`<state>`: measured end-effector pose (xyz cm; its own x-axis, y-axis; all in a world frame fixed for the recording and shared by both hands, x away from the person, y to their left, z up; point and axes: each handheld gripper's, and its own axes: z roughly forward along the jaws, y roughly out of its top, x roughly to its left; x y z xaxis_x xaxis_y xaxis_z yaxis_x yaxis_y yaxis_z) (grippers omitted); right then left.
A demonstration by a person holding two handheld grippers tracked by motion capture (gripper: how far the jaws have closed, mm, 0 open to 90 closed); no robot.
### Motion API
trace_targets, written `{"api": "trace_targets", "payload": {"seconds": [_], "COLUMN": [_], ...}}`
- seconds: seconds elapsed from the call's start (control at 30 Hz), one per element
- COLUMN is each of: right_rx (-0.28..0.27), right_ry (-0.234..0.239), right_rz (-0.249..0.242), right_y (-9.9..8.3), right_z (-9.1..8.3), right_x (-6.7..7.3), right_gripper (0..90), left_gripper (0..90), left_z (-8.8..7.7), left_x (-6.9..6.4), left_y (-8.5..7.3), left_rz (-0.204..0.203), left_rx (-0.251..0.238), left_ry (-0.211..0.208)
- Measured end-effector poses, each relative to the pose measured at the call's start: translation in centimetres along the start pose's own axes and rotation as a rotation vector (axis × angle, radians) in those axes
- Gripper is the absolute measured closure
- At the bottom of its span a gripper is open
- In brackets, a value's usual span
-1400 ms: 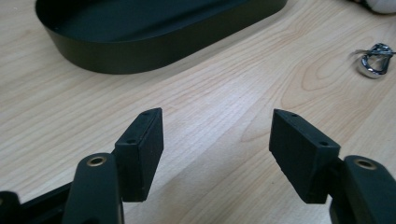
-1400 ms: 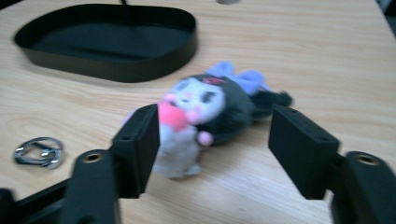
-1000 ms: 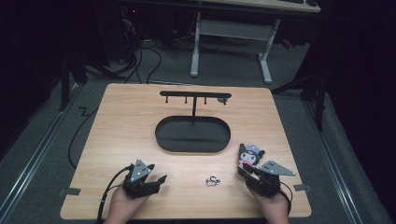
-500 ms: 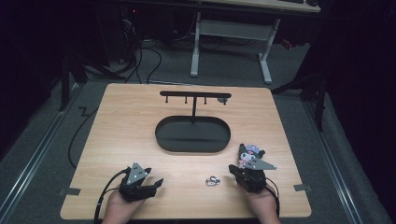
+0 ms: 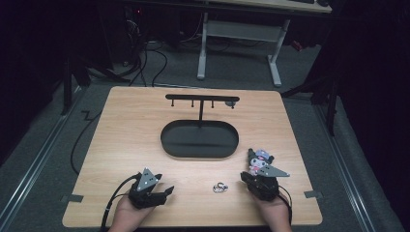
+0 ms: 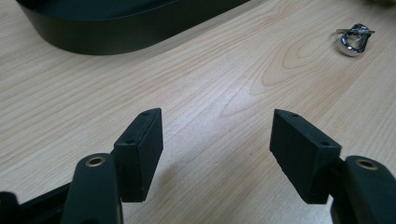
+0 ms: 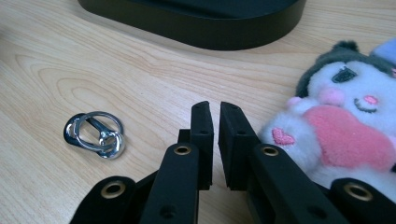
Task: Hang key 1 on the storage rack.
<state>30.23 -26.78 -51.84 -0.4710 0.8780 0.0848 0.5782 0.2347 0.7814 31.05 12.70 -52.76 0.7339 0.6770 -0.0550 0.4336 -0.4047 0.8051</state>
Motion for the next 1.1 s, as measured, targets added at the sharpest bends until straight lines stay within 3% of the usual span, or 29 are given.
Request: {"api": "trace_targets", "payload": {"seconds": [0.5, 1.1], "right_rx": [-0.010, -0.020], "right_ry": [-0.042, -0.060], "right_rz": [0.062, 0.089], "right_y": [-1.5, -2.2], "right_z": [-1.9, -2.9], "right_x": [-1.6, -2.6], "right_gripper": [80.1, 75.2], "left_gripper": [35.8, 35.8], "left_z": [1.2, 1.5], "left_x": [-0.9, -1.3], "left_y": [1.0, 1.2], "left_rz": [0.046, 0.070], "left_rx": [-0.013, -0.009], "left_ry": [-0.028, -0.031]}}
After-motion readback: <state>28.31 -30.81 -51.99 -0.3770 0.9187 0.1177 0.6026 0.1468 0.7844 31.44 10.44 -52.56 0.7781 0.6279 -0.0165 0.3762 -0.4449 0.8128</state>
